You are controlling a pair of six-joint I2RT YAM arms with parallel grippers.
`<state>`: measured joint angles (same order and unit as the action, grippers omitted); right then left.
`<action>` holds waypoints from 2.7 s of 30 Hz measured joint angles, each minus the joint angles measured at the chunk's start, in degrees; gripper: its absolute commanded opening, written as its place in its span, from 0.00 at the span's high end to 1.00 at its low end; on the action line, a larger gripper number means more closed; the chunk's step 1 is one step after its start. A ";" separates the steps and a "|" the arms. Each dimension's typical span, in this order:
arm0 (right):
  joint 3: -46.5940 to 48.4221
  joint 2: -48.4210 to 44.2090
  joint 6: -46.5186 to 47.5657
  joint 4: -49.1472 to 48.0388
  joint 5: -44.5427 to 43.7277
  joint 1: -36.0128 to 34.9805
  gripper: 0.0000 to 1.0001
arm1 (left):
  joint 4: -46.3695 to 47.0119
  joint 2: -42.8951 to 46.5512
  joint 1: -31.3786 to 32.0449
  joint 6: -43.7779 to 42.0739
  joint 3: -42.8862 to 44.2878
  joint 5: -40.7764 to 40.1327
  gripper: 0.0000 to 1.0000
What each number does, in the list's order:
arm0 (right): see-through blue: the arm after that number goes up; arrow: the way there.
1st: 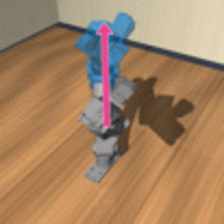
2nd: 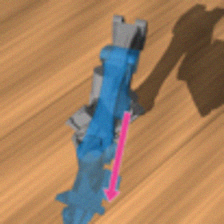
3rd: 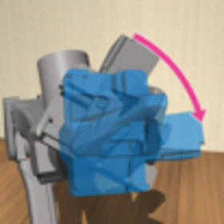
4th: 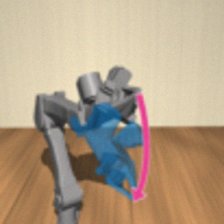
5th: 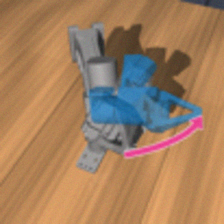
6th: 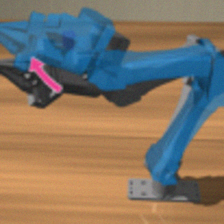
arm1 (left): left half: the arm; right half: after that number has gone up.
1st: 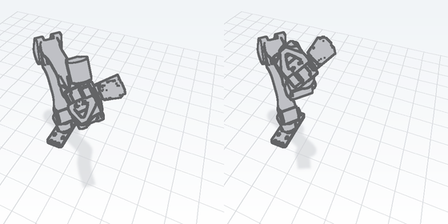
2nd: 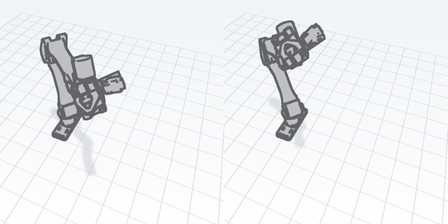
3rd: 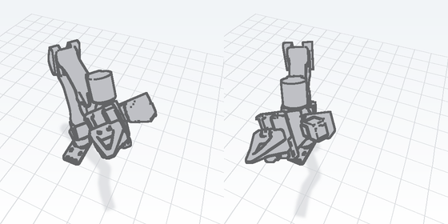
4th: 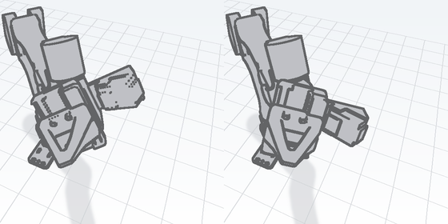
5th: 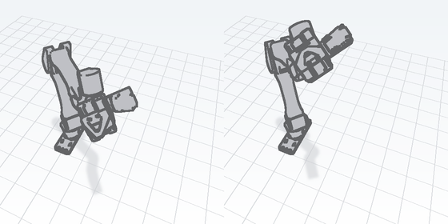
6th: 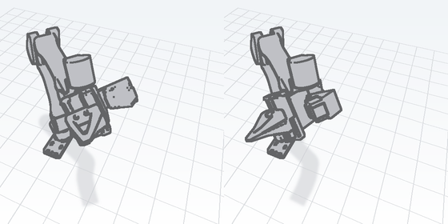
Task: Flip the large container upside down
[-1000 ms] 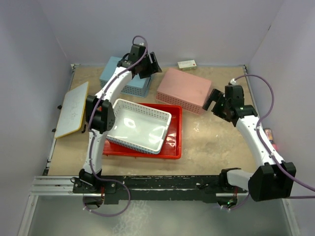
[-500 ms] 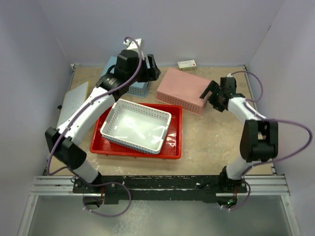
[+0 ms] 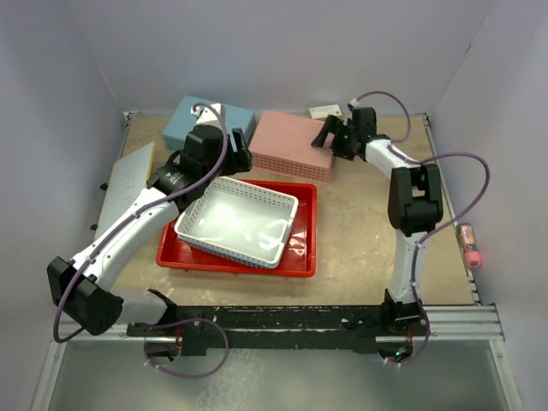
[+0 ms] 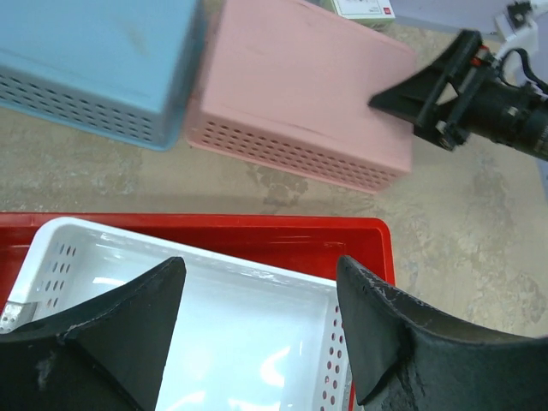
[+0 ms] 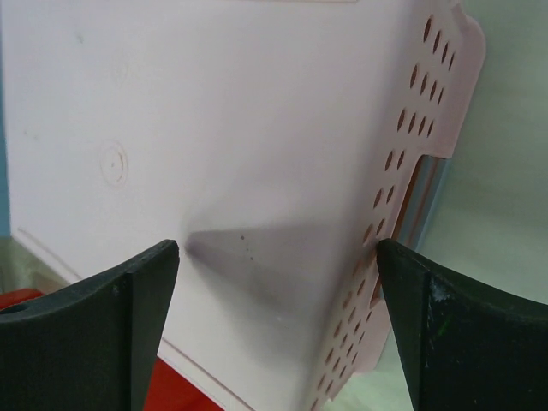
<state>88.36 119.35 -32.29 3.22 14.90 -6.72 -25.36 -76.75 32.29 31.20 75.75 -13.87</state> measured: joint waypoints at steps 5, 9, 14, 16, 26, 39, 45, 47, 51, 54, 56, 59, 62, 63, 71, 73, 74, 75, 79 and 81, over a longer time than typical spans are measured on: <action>13.44 9.44 0.79 -0.44 3.76 -5.01 0.00 | 0.50 2.64 0.04 1.25 -2.91 -0.09 0.31; 18.16 12.98 -0.57 -1.25 7.45 -7.15 0.00 | 0.55 3.17 0.11 1.97 -3.76 0.26 0.31; 19.67 12.26 -0.48 0.85 8.55 -6.75 0.00 | 0.50 3.17 0.55 2.23 -4.42 0.66 0.31; 19.02 9.94 0.04 4.09 5.79 -6.36 0.00 | 0.48 3.37 0.92 2.19 -4.42 0.57 0.31; -8.55 -22.67 -1.64 13.27 -16.39 -3.21 0.00 | -6.19 1.92 18.47 -0.72 2.27 -13.88 0.30; -29.99 -48.06 -6.32 24.11 -30.25 -2.64 0.00 | -7.93 -13.49 38.34 2.73 -0.37 -23.58 0.39; -31.50 -51.12 -6.32 25.24 -32.22 -2.64 0.00 | -8.09 -19.41 38.18 4.28 -1.66 -24.26 0.59; -31.50 -51.06 -6.27 25.27 -32.46 -2.64 0.00 | -7.72 -19.85 38.18 4.85 -2.21 -24.33 0.68; -31.36 -50.69 -6.14 25.70 -32.61 -2.64 0.00 | -7.80 -19.85 38.03 5.95 -2.82 -25.33 0.93; -31.36 -50.40 -6.14 26.01 -32.59 -2.64 0.00 | -8.24 -19.82 37.97 6.84 -2.78 -25.81 1.00; -31.36 -50.40 -6.14 26.23 -32.57 -2.64 0.00 | -9.22 -19.82 37.97 7.19 -2.25 -25.90 1.00; -31.36 -50.40 -6.14 26.38 -32.54 -2.64 0.00 | -11.63 -19.54 37.94 7.21 -0.24 -25.92 1.00; -31.36 -50.53 -6.14 26.67 -32.54 -2.64 0.00 | -14.78 -17.94 37.90 7.21 3.87 -25.53 1.00; -31.36 -50.69 -6.14 26.75 -32.54 -2.64 0.00 | -16.20 -17.29 37.90 7.21 6.14 -25.29 1.00; -30.93 -54.66 -5.97 27.34 -32.57 -2.64 0.00 | -25.05 -16.04 37.92 4.96 32.20 -24.50 1.00; -30.18 -55.71 -6.05 27.78 -33.24 -2.64 0.00 | -25.27 -16.28 37.88 3.17 37.55 -23.85 1.00; -29.66 -56.39 -6.25 28.09 -34.05 -2.64 0.00 | -24.68 -16.33 37.86 2.27 39.10 -23.43 1.00; -29.24 -56.98 -6.58 28.46 -34.95 -2.64 0.00 | -23.85 -16.44 37.59 1.33 40.65 -22.56 1.00; -26.60 -60.74 -9.46 32.37 -41.90 -2.64 0.00 | -19.26 -19.67 34.45 -1.11 46.49 -15.67 1.00; -25.59 -63.32 -10.64 33.92 -45.38 -2.64 0.01 | -16.41 -22.05 31.67 -1.44 48.17 -11.43 1.00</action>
<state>62.76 56.03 -42.94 37.15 -30.48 -9.37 -41.78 -98.80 63.96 29.76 123.92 -25.30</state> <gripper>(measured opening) 0.998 0.062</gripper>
